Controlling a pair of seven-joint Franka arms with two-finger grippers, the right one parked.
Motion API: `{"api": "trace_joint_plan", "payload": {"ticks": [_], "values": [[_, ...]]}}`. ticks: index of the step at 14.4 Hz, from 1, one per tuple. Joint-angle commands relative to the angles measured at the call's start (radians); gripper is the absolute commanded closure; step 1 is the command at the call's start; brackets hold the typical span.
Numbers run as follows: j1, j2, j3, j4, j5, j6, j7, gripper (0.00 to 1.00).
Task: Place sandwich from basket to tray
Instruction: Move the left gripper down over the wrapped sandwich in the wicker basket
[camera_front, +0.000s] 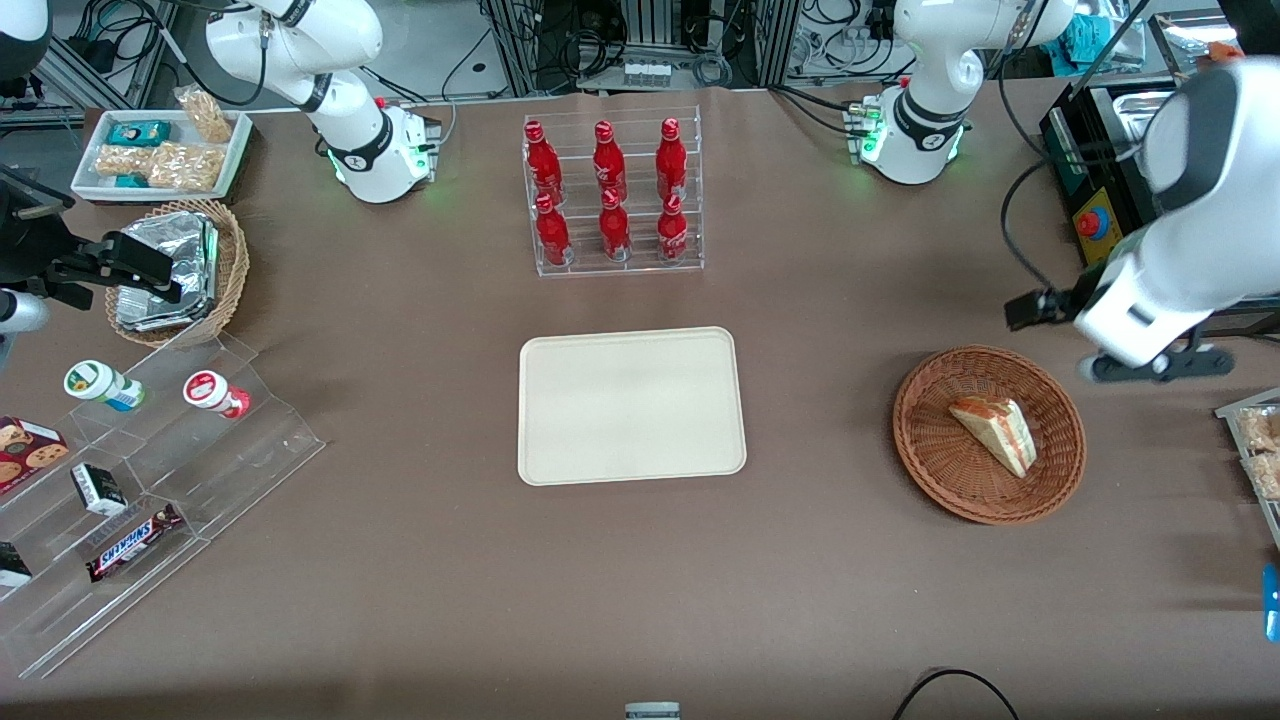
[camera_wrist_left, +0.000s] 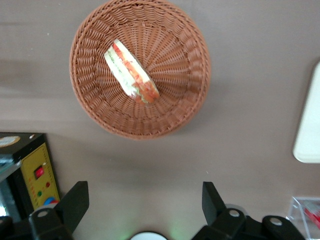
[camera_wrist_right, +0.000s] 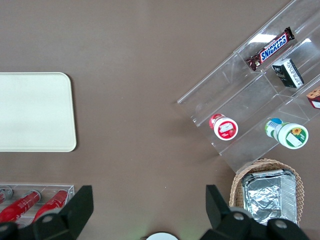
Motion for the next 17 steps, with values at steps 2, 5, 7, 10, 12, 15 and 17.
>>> {"api": "trace_joint_plan", "payload": {"ticks": [2, 5, 7, 10, 12, 15, 17], "values": [[0.025, 0.005, 0.005, -0.21, 0.052, 0.286, -0.013, 0.0], [0.065, 0.01, 0.005, -0.325, 0.047, 0.475, -0.042, 0.0], [0.069, 0.011, 0.005, -0.374, 0.044, 0.564, -0.147, 0.0], [0.085, 0.031, 0.005, -0.377, 0.018, 0.583, -0.408, 0.0], [0.083, 0.046, 0.005, -0.377, -0.02, 0.65, -0.618, 0.0], [0.082, 0.083, 0.003, -0.376, -0.02, 0.729, -0.81, 0.0], [0.082, 0.1, 0.005, -0.377, -0.019, 0.749, -0.825, 0.0]]}}
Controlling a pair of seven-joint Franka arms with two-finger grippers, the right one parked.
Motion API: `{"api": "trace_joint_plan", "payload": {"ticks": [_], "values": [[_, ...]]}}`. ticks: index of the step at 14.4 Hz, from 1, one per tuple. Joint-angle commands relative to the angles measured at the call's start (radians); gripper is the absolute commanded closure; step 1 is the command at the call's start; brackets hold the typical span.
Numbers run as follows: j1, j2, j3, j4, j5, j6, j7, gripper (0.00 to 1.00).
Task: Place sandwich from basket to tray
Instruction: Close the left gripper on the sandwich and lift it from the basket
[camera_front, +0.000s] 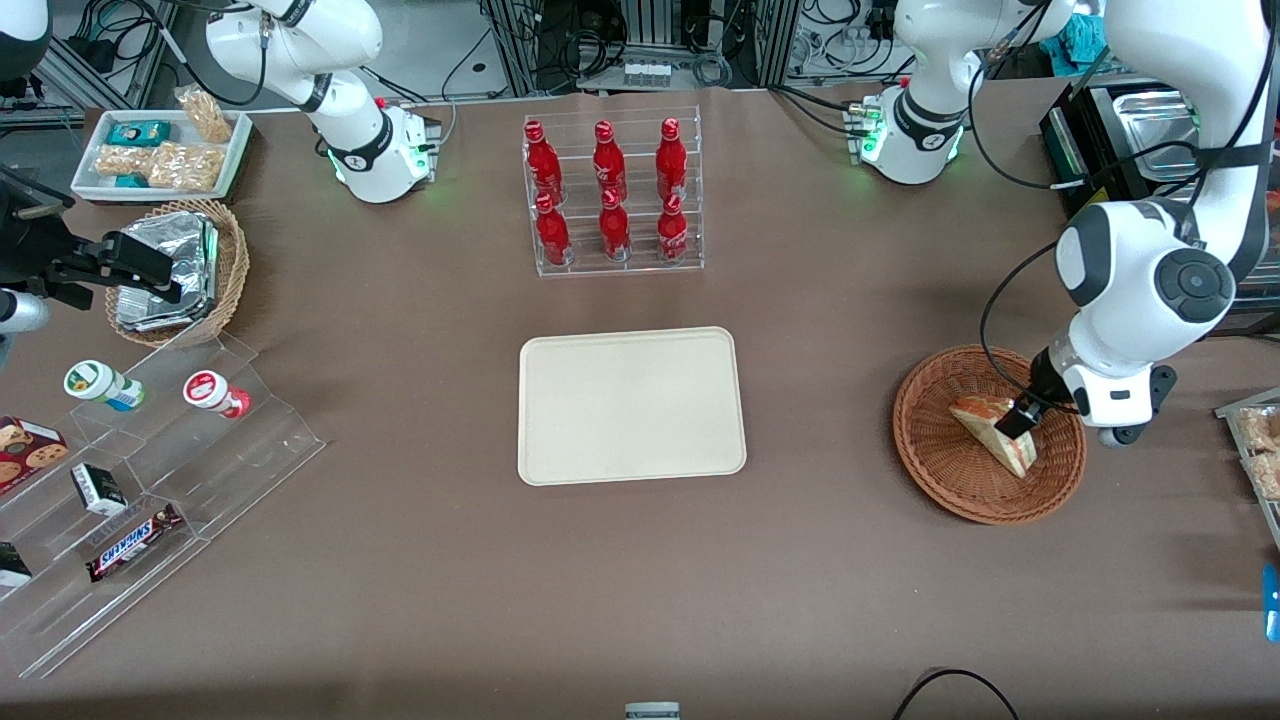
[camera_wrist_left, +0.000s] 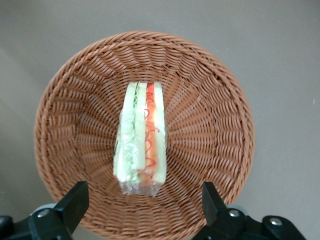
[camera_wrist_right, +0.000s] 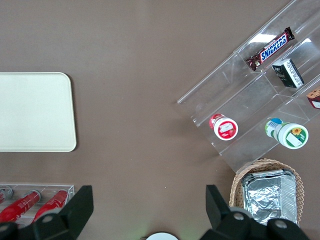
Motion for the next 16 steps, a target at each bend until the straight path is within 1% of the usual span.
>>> {"api": "trace_joint_plan", "payload": {"ticks": [1, 4, 7, 8, 9, 10, 11, 12, 13, 16], "values": [[0.006, 0.031, -0.003, -0.001, -0.006, 0.033, -0.038, 0.0], [0.006, 0.078, -0.003, -0.001, -0.005, 0.069, -0.033, 0.0], [0.007, 0.112, -0.002, -0.001, 0.005, 0.066, -0.027, 0.0], [0.007, 0.121, -0.002, -0.001, 0.008, 0.066, -0.021, 0.02], [0.006, 0.123, -0.002, -0.002, 0.009, 0.063, -0.018, 0.32], [0.006, 0.12, 0.0, -0.002, 0.009, 0.058, -0.015, 0.66], [0.006, 0.117, 0.0, -0.007, 0.011, 0.056, 0.0, 0.85], [0.006, 0.112, 0.0, -0.007, 0.011, 0.046, 0.043, 0.9], [0.007, 0.105, 0.002, -0.003, 0.011, 0.009, 0.072, 0.92], [0.001, 0.066, 0.009, 0.062, 0.035, -0.135, 0.076, 0.92]]}}
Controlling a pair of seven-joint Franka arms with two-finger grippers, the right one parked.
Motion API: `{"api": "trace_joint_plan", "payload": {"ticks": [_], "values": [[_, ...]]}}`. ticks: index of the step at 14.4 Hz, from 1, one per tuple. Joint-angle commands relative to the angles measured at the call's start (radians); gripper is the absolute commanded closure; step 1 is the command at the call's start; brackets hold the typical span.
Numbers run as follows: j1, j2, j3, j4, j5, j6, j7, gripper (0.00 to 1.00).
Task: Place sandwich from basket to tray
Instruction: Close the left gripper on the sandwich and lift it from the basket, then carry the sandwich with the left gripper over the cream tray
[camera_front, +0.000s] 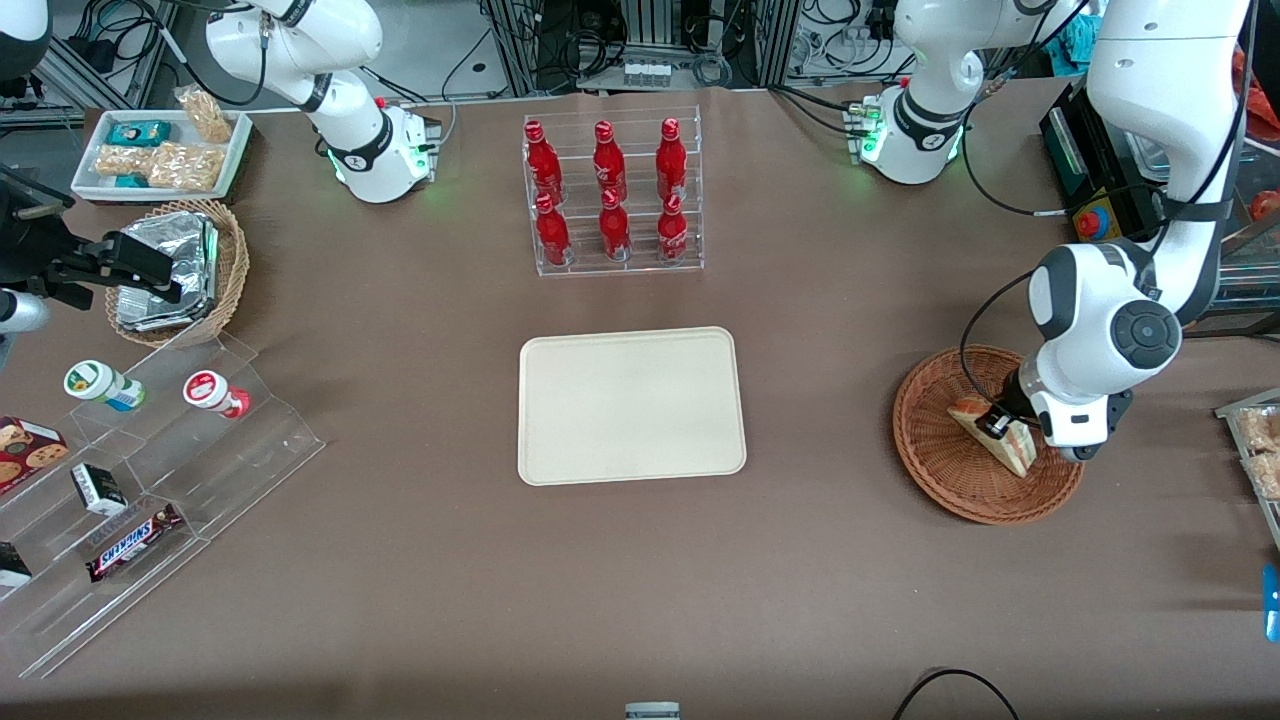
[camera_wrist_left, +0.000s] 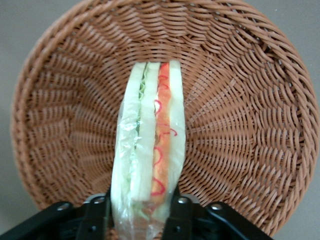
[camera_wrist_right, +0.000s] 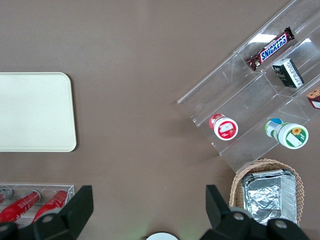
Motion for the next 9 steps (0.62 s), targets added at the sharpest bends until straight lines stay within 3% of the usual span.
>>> {"api": "trace_joint_plan", "payload": {"ticks": [1, 5, 9], "values": [[-0.006, -0.05, 0.0, 0.09, 0.042, -0.187, 0.016, 0.92], [-0.113, -0.05, -0.006, 0.237, 0.056, -0.436, 0.126, 0.92], [-0.257, -0.031, -0.008, 0.283, 0.041, -0.475, 0.364, 0.91]]}}
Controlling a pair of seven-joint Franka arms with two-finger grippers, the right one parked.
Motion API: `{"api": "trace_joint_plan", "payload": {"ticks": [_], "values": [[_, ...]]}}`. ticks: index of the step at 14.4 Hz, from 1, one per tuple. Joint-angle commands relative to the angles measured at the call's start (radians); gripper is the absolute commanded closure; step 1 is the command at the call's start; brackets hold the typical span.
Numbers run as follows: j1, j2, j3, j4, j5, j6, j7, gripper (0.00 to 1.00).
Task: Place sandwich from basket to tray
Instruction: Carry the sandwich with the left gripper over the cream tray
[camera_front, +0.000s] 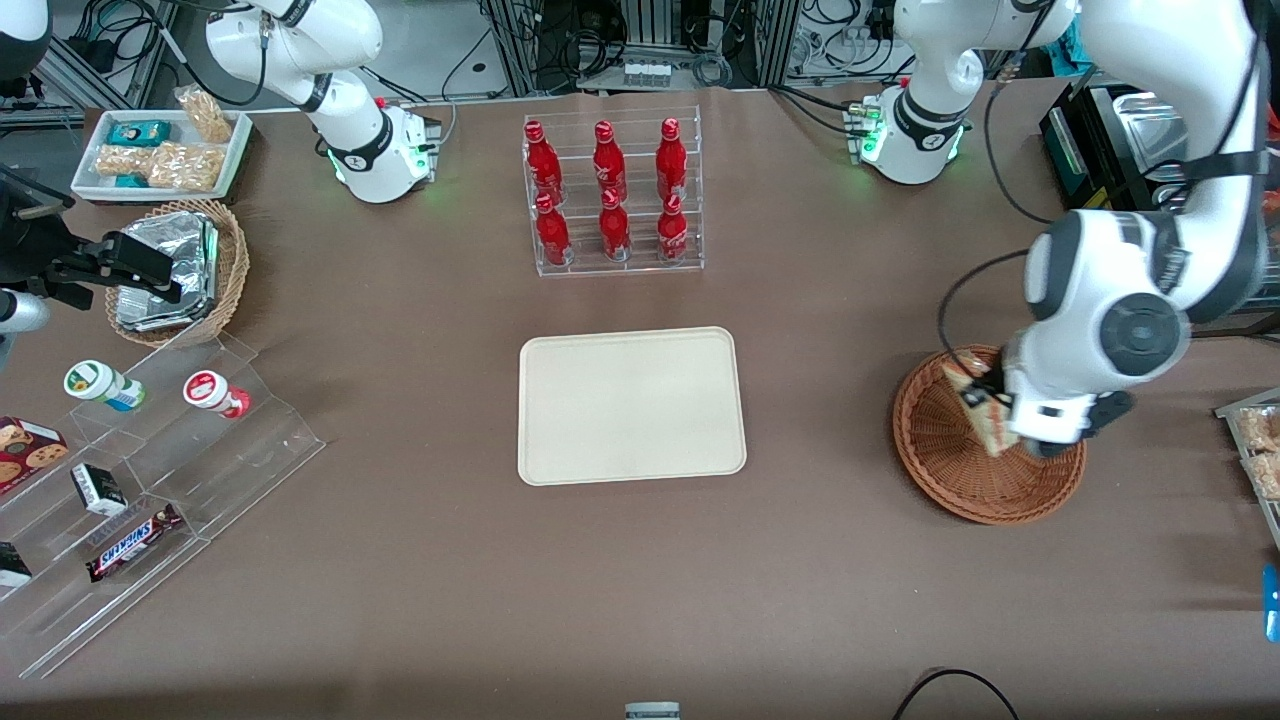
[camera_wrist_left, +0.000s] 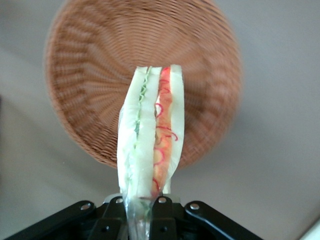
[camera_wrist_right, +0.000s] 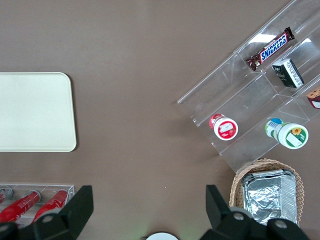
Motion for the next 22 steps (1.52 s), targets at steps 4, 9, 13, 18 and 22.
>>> {"api": "trace_joint_plan", "payload": {"ticks": [4, 9, 13, 18, 22], "values": [[-0.229, 0.105, 0.003, 0.124, -0.047, 0.023, 0.097, 0.91], [-0.416, 0.286, 0.003, 0.311, -0.153, 0.076, -0.061, 0.92], [-0.531, 0.427, 0.005, 0.47, -0.15, 0.138, -0.237, 0.93], [-0.61, 0.507, 0.003, 0.521, -0.155, 0.269, -0.359, 0.94], [-0.637, 0.538, 0.003, 0.512, -0.152, 0.282, -0.399, 0.93]]}}
